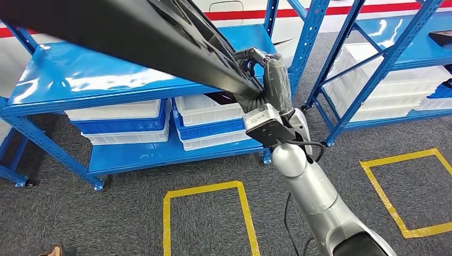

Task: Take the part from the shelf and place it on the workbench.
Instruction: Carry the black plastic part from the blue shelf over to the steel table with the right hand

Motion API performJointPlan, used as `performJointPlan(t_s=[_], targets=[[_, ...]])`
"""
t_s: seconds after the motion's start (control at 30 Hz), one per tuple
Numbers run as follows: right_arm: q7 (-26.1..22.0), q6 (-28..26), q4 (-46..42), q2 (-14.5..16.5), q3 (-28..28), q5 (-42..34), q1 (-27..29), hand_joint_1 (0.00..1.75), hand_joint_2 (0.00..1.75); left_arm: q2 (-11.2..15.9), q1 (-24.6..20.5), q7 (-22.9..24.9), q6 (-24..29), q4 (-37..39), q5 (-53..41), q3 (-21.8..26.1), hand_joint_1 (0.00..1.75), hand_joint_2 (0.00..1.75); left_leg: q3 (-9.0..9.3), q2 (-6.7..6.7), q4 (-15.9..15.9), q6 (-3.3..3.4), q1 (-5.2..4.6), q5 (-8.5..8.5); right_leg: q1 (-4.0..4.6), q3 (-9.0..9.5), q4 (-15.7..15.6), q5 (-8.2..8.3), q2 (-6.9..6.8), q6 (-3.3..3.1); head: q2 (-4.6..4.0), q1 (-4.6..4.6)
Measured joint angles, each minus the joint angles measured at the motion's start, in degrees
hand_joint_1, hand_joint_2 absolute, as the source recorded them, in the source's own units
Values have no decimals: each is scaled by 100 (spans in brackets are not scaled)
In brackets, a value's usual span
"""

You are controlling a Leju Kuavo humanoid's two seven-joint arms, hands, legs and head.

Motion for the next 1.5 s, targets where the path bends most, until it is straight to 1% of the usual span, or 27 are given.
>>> performJointPlan(t_s=[0.07,0.13,0.17,0.23,0.3,0.33,0.4,0.43,0.5,0.53,0.6,0.67,0.7,0.73,0.77,0.87,0.93,1.03,1.1,1.17,1.2,1.23,1.27,1.3,1.37,1.43,1.5], targets=[[-25,-9,3,-32,-31,17,54,175,175,-2,1,3,0,1,-1,6,0,175,-116,33,-54,128,8,154,6,-162,325,-308,19,-29,0,17],[-57,-10,4,-72,-55,33,119,175,175,6,-2,2,0,0,1,16,0,175,-270,43,-52,172,-6,285,-8,-380,1001,-802,36,-95,0,34],[-78,-10,4,-98,-68,44,167,175,175,9,-2,1,-1,0,2,25,0,175,-365,45,-50,170,-10,359,-15,-451,1358,-957,40,-85,0,34],[-115,-11,3,-146,-93,80,258,175,175,9,-2,-6,-11,0,3,45,0,175,-539,50,-42,155,-11,489,-25,-402,1661,-930,41,15,0,35],[-151,-14,-1,-186,-121,137,322,175,175,2,-2,-21,-33,0,1,63,0,175,-708,53,-25,117,-9,618,-40,-6,1278,-684,41,128,0,37],[-166,-16,-5,-201,-133,156,338,175,175,1,-4,-30,-42,-1,-2,68,0,175,-777,52,-8,88,-16,672,-46,308,875,-641,42,144,0,40],[-191,-24,-19,-217,-153,171,367,175,175,3,-8,-45,-51,-3,-6,75,0,175,-881,50,31,22,-37,779,-26,827,85,-726,63,98,0,42],[-198,-31,-23,-224,-163,169,384,175,175,7,-9,-52,-45,-4,-4,80,0,175,-906,49,40,-6,-47,825,-5,924,-100,-788,73,54,0,39],[-208,-48,-18,-238,-184,163,429,175,175,12,-2,-62,-14,-4,27,105,0,175,-935,45,46,-61,-33,887,-21,858,-132,-764,72,-41,0,30],[-209,-53,-12,-243,-191,160,446,175,175,16,3,-65,7,-3,47,125,0,175,-970,43,106,-88,-15,789,-41,814,-120,-714,64,-108,0,26],[-209,-56,-3,-245,-204,158,462,175,175,20,10,-68,33,-1,77,162,0,175,-1105,35,504,-140,16,306,-72,731,-116,-590,47,-235,0,20],[-209,-56,-3,-245,-212,156,476,175,175,20,7,-69,43,0,80,182,0,175,-1288,20,1248,-176,20,-240,-38,609,-104,-464,43,-288,0,16],[-209,-56,-2,-246,-213,155,489,175,175,21,5,-69,45,-1,80,192,0,175,-1329,13,1564,-186,21,-361,-23,530,-93,-407,43,-287,0,16],[-209,-56,-1,-248,-215,154,504,175,175,21,3,-70,48,-1,80,202,0,175,-1292,10,1722,-186,21,-365,-13,454,-79,-359,43,-281,0,16],[-209,-57,0,-250,-218,153,517,175,175,22,3,-71,49,-2,80,212,0,175,-1146,10,1658,-174,20,-272,-6,385,-61,-320,44,-271,0,16],[-210,-60,1,-255,-230,151,526,175,175,30,-7,-73,55,-4,81,232,0,175,-335,-12,592,-77,6,-28,16,233,4,-236,47,-213,0,17],[-217,-62,6,-258,-241,141,523,175,175,40,-15,-77,78,-6,104,240,0,175,-79,-32,156,-7,-33,-50,20,179,16,-170,39,-134,0,20],[-255,-60,43,-262,-263,93,525,175,175,42,-13,-81,139,-5,186,289,0,175,-121,-8,26,96,-55,88,20,107,37,-125,40,-18,0,18],[-298,-61,80,-266,-289,56,525,175,175,39,-21,-83,165,-4,249,341,0,175,-200,25,-59,173,-32,236,28,-56,352,-411,56,-34,0,31],[-329,-72,123,-267,-306,25,531,175,175,41,-25,-96,146,-4,326,398,0,175,-331,42,-66,205,-36,355,5,-289,1053,-882,63,-82,0,43],[-338,-84,143,-269,-316,11,539,175,175,43,-25,-109,120,-5,355,426,0,175,-405,47,-65,200,-37,407,-5,-362,1381,-1032,63,-77,0,43],[-343,-103,163,-275,-335,-4,553,175,175,44,-24,-130,79,-5,373,456,0,175,-490,51,-62,190,-36,468,-18,-366,1586,-1065,63,-35,0,43],[-346,-125,177,-284,-362,-14,567,175,175,46,-24,-155,34,-6,378,478,0,175,-571,54,-58,176,-34,527,-32,-288,1605,-987,62,27,0,43],[-346,-149,185,-296,-401,-23,579,175,175,48,-23,-181,-18,-7,377,495,0,175,-654,53,-52,156,-29,587,-50,-105,1417,-845,61,95,0,43],[-347,-190,188,-320,-488,-39,592,175,175,65,-25,-232,-128,-20,372,510,0,175,-803,48,-14,95,-30,693,-79,462,647,-667,63,175,0,45],[-347,-214,190,-337,-581,-91,612,175,175,100,-27,-297,-251,-37,368,518,0,175,-888,45,19,29,-46,796,-48,852,0,-722,82,125,0,41],[-345,-211,212,-353,-680,-177,650,175,175,153,-26,-409,-404,-43,365,528,0,175,-929,33,15,-18,-55,902,-13,857,-128,-746,95,46,0,34]])
